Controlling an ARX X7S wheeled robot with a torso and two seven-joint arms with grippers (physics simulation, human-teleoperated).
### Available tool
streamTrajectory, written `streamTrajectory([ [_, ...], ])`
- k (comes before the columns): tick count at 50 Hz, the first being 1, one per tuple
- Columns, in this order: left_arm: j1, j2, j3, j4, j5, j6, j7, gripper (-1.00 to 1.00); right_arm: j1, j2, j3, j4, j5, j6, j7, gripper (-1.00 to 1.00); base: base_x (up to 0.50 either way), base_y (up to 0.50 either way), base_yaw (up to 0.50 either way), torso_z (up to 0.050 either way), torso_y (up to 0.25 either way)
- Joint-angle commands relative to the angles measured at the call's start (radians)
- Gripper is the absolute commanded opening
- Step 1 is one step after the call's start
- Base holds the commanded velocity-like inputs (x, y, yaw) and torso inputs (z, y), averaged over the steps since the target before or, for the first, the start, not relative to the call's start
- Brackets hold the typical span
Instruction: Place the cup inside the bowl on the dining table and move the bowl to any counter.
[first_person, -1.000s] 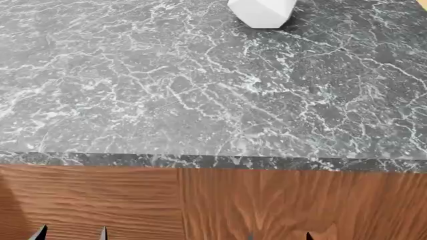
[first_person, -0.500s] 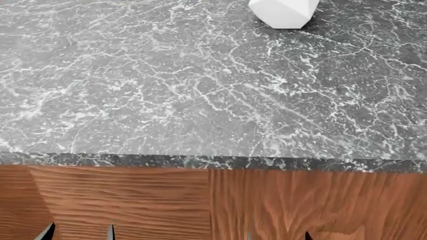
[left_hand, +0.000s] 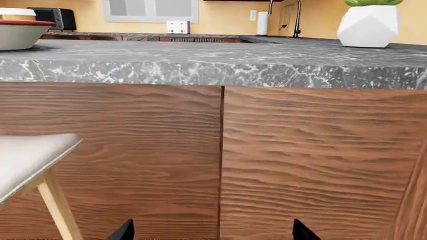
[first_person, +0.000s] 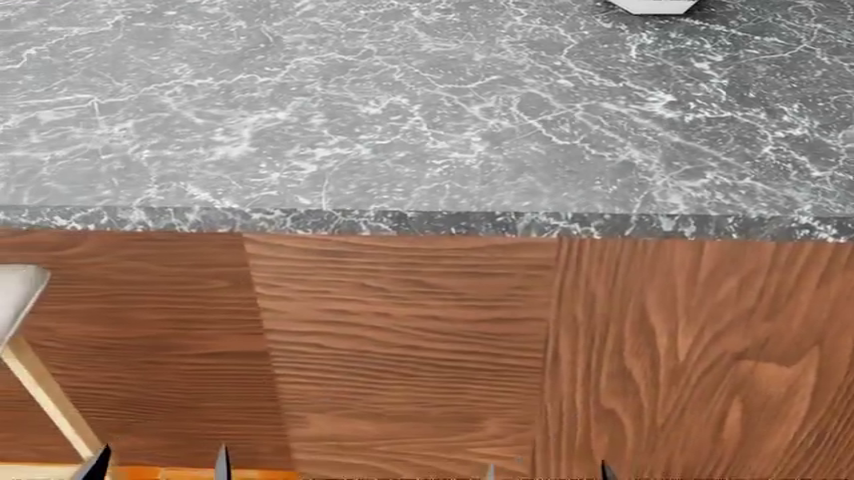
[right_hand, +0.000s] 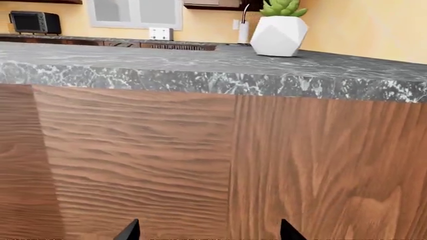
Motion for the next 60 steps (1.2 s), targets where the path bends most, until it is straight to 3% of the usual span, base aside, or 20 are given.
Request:
streamTrajectory([
  [1,-0.009,-0.010,0.022,-0.007,-0.008,-0.001,-0.025,1.00,0.004,0.015,-0.023,0.000,0.006,0.003,0.012,1.00,0.00,0.50,0.00,0.000,0.000],
  [11,0.049,-0.068,-0.007,0.034,-0.064,0.019,0.002,1.00,0.005,0.025,-0.036,-0.001,0.006,0.004,0.027,1.00,0.00,0.50,0.00,0.000,0.000],
  [21,0.039,-0.070,0.009,0.026,-0.061,0.012,-0.011,1.00,0.007,0.032,-0.046,0.004,0.015,-0.001,0.035,1.00,-0.04,0.50,0.00,0.000,0.000],
  [37,0.039,-0.083,0.020,0.024,-0.070,0.014,-0.018,1.00,0.011,0.044,-0.059,0.006,0.027,-0.001,0.049,1.00,-0.35,0.48,0.00,0.000,0.000],
  [60,0.034,-0.093,0.037,0.021,-0.083,0.014,-0.033,1.00,0.016,0.058,-0.079,0.007,0.026,0.007,0.077,1.00,0.02,0.50,0.00,0.000,0.000],
])
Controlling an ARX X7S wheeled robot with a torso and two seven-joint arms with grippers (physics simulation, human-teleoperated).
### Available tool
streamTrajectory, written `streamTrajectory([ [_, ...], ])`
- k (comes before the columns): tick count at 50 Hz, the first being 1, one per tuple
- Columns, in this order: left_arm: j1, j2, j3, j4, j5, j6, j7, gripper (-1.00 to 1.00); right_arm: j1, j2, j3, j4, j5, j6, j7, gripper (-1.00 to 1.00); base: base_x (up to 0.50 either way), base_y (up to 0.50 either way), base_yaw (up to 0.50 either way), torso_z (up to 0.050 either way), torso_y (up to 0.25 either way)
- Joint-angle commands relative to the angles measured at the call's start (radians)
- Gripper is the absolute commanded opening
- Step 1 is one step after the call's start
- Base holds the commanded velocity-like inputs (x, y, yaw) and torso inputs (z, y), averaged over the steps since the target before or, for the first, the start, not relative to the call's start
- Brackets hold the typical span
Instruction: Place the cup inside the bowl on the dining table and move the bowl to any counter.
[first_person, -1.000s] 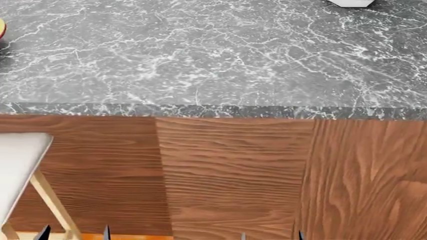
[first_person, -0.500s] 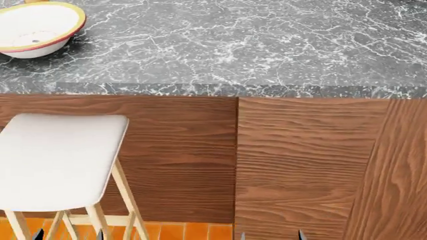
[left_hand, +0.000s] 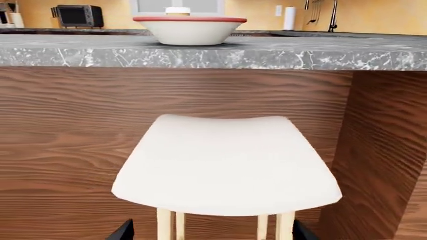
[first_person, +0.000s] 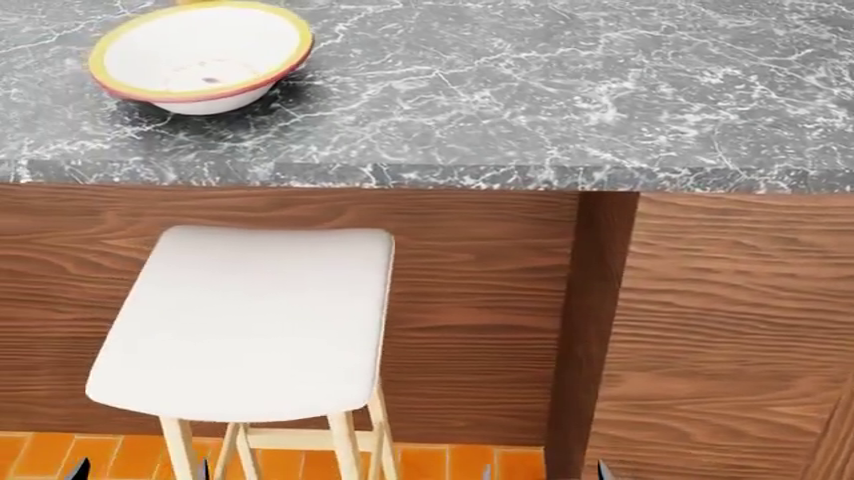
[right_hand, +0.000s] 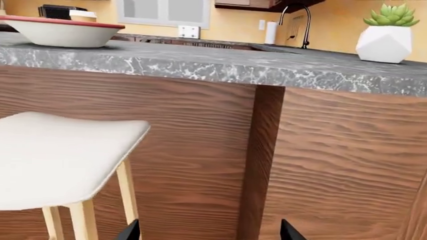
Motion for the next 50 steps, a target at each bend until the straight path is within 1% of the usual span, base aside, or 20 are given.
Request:
streamTrajectory([
  [1,0.003,-0.009,0.007,0.003,-0.008,0.001,-0.005,1.00,0.002,0.007,-0.008,0.001,0.003,0.000,0.012,1.00,0.04,0.50,0.00,0.000,0.000],
  [10,0.000,-0.014,0.016,0.000,-0.009,0.000,-0.010,1.00,0.003,0.012,-0.015,0.001,0.007,-0.005,0.018,1.00,0.09,0.50,0.00,0.000,0.000],
  [20,-0.039,0.015,0.044,-0.021,0.007,-0.011,-0.036,1.00,0.006,0.016,-0.020,0.005,0.016,-0.005,0.024,1.00,0.16,0.50,0.00,0.000,0.000],
  [25,-0.040,0.012,0.048,-0.022,0.004,-0.010,-0.039,1.00,0.006,0.019,-0.023,0.005,0.019,-0.005,0.027,1.00,0.15,0.50,0.00,0.000,0.000],
  [26,-0.054,0.024,0.060,-0.031,0.015,-0.017,-0.047,1.00,0.006,0.019,-0.023,0.005,0.019,-0.005,0.027,1.00,-0.05,0.50,0.00,0.000,0.000],
  [30,-0.045,0.015,0.060,-0.023,0.008,-0.014,-0.046,1.00,0.006,0.019,-0.021,0.004,0.025,-0.001,0.031,1.00,-0.07,0.50,0.00,0.000,0.000],
  [33,-0.027,-0.009,0.054,-0.004,-0.003,-0.021,-0.037,1.00,0.004,0.016,-0.014,0.004,0.038,-0.007,0.037,1.00,-0.07,0.50,0.00,0.000,0.000],
  [47,-0.025,-0.020,0.061,-0.003,-0.006,-0.023,-0.046,1.00,0.002,0.021,-0.016,0.004,0.061,-0.018,0.040,1.00,0.00,0.00,0.00,0.000,0.000],
  [48,0.785,0.122,-0.611,-0.645,-1.027,-0.049,1.502,1.00,-0.173,0.083,0.030,-0.144,-0.571,0.228,-0.004,1.00,0.00,0.00,0.00,0.000,0.000],
  [49,-0.009,0.144,-0.137,-0.004,0.175,-0.058,0.140,1.00,-0.016,-0.131,0.168,-0.001,-0.091,-0.003,-0.139,1.00,0.00,0.00,0.00,0.000,0.000],
  [50,-0.010,0.137,-0.128,-0.004,0.167,-0.059,0.131,1.00,-0.016,-0.126,0.161,-0.001,-0.085,-0.003,-0.132,1.00,0.00,0.00,0.00,0.000,0.000],
])
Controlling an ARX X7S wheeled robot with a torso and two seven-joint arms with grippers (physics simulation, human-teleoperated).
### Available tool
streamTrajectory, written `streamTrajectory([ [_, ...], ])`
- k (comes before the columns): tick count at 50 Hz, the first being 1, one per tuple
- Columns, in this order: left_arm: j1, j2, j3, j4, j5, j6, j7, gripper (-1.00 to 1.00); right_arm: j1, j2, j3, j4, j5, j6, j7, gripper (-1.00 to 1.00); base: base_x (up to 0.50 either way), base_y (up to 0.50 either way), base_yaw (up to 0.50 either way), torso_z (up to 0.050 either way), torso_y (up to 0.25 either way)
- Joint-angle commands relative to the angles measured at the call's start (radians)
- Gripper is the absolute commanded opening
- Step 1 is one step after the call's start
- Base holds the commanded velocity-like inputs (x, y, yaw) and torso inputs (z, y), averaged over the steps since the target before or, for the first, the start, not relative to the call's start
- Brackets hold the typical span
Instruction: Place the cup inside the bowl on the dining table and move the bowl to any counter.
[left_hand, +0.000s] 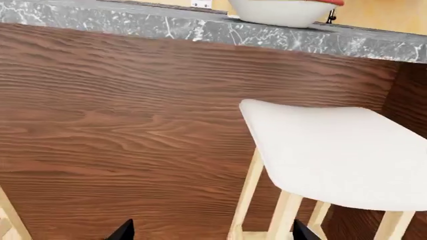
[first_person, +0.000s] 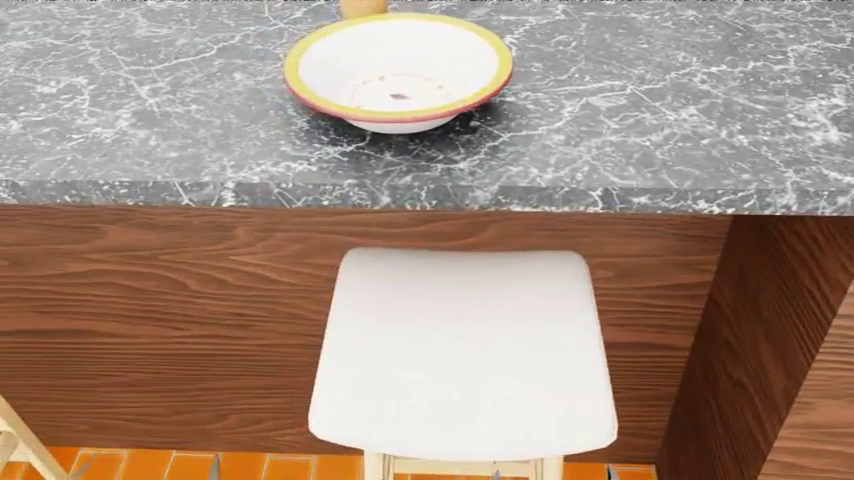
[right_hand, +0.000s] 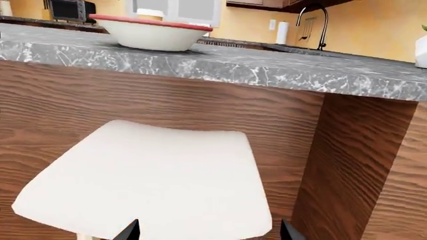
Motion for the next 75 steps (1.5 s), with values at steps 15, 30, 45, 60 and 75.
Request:
streamTrajectory([
  [15,-0.063,0.089,-0.056,-0.008,0.201,-0.033,-0.028,1.00,0.002,-0.098,0.110,0.008,-0.030,-0.008,-0.103,1.00,0.00,0.00,0.00,0.000,0.000],
  [30,-0.172,0.012,-0.070,0.556,0.174,-0.649,-0.085,1.00,0.237,-0.003,0.137,-0.609,0.037,0.682,-0.089,1.00,0.00,0.00,0.00,0.000,0.000],
  [45,-0.359,-0.006,-0.141,0.735,0.109,-1.028,-0.092,1.00,0.308,0.028,0.210,-0.663,0.085,0.830,-0.089,1.00,0.00,0.00,0.00,0.000,0.000],
  [60,-0.316,-0.017,-0.184,0.697,0.095,-0.980,-0.094,1.00,0.252,0.051,0.227,-0.721,0.081,0.833,-0.069,1.00,0.07,0.34,0.00,0.000,0.000],
  [75,-0.315,-0.032,-0.190,0.722,0.076,-0.997,-0.092,1.00,0.232,0.082,0.273,-0.809,0.100,0.918,-0.064,1.00,0.16,0.50,0.00,0.000,0.000],
])
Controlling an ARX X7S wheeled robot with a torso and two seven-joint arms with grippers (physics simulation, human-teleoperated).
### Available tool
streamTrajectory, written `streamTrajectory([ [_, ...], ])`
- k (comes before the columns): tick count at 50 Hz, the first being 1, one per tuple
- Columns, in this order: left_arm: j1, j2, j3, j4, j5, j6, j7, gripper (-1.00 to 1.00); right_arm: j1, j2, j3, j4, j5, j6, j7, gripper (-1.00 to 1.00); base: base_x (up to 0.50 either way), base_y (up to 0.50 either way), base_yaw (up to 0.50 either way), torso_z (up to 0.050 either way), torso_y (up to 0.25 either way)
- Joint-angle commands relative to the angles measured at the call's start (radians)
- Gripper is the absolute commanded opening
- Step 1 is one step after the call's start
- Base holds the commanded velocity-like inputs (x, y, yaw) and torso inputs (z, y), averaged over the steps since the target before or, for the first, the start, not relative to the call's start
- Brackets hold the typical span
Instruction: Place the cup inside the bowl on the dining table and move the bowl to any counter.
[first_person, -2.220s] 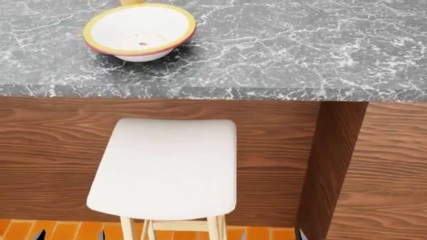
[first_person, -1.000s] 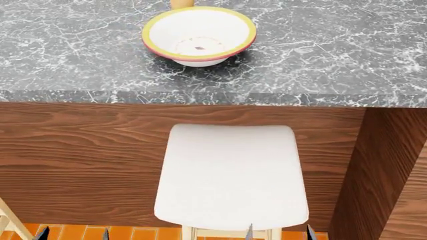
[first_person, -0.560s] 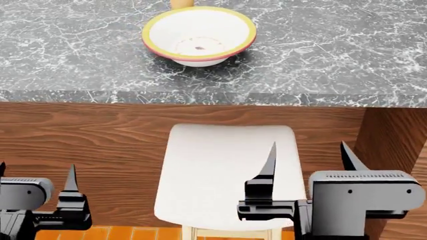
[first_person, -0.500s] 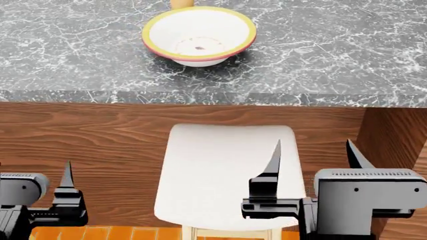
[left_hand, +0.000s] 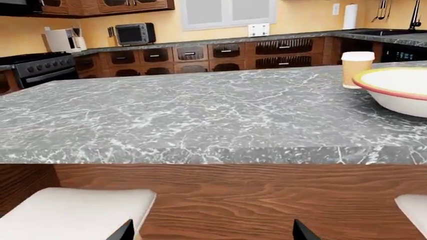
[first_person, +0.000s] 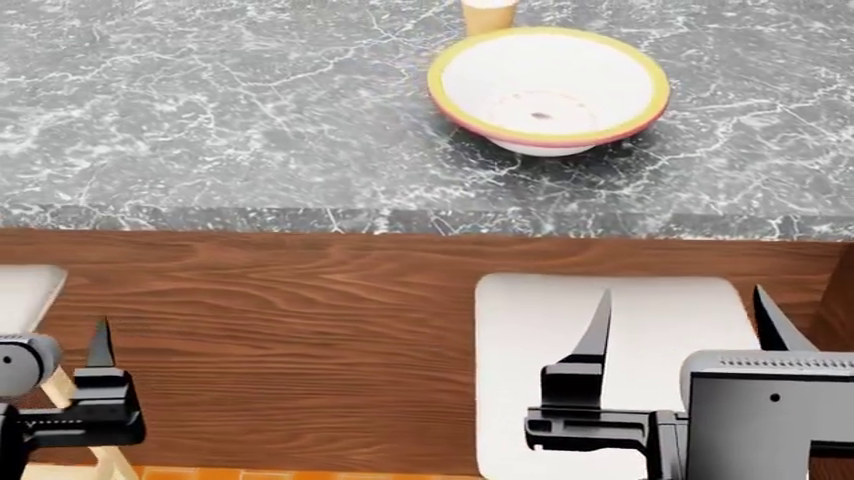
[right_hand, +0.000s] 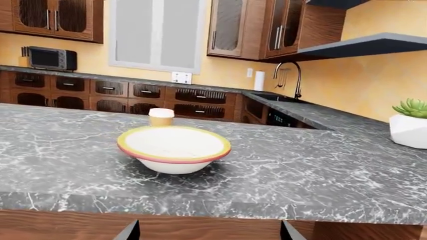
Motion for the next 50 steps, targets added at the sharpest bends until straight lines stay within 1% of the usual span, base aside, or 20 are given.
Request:
streamTrajectory([
  [1,-0.005,-0.001,-0.012,0.013,-0.011,-0.013,0.001,1.00,-0.015,0.010,0.030,-0.054,0.004,0.051,-0.003,1.00,0.22,0.50,0.00,0.000,0.000],
  [4,0.007,-0.012,-0.014,0.014,-0.012,-0.001,0.006,1.00,-0.021,0.018,0.036,-0.052,0.005,0.051,-0.005,1.00,0.22,0.50,0.00,0.000,0.000],
  [16,0.000,-0.006,-0.022,0.016,-0.032,-0.010,0.006,1.00,-0.016,0.033,0.042,-0.089,0.003,0.098,0.012,1.00,0.23,0.50,0.00,0.000,0.000],
  [18,0.003,0.000,-0.011,-0.011,-0.024,0.016,0.000,1.00,-0.019,0.029,0.042,-0.089,0.005,0.091,0.013,1.00,0.31,0.50,0.00,0.000,0.000],
  [21,0.008,-0.005,-0.011,0.002,-0.031,0.007,0.003,1.00,-0.007,0.036,0.027,-0.099,0.002,0.112,0.017,1.00,0.35,0.49,0.00,0.000,0.000],
  [24,0.012,-0.007,-0.005,-0.017,-0.025,0.030,0.001,1.00,-0.005,0.038,0.027,-0.106,0.002,0.120,0.022,1.00,0.42,0.38,0.00,0.000,0.000],
  [28,0.009,-0.007,0.007,-0.001,-0.029,0.017,-0.002,1.00,0.003,0.042,0.032,-0.133,0.007,0.140,0.024,1.00,0.50,0.11,0.00,0.000,0.000],
  [30,0.012,-0.006,0.022,-0.023,-0.021,0.045,-0.004,1.00,-0.002,0.040,0.040,-0.135,0.012,0.135,0.022,1.00,0.50,0.05,0.00,0.000,0.000],
  [34,0.014,-0.011,0.010,-0.004,-0.033,0.032,-0.001,1.00,0.001,0.037,0.042,-0.135,0.021,0.141,0.018,1.00,0.50,0.00,0.00,0.000,0.004],
  [36,0.011,0.000,0.032,-0.029,-0.023,0.049,-0.012,1.00,-0.009,0.026,0.046,-0.128,0.036,0.126,0.008,1.00,0.50,-0.07,0.00,0.000,0.000],
  [39,0.020,-0.016,0.009,-0.008,-0.038,0.035,0.000,1.00,-0.009,0.028,0.049,-0.120,0.039,0.128,0.006,1.00,0.50,-0.07,0.00,0.000,0.000],
  [50,0.022,-0.018,0.002,-0.018,-0.044,0.042,-0.007,1.00,-0.025,0.024,0.061,-0.126,0.042,0.112,0.016,1.00,0.47,-0.10,0.00,0.000,0.001],
])
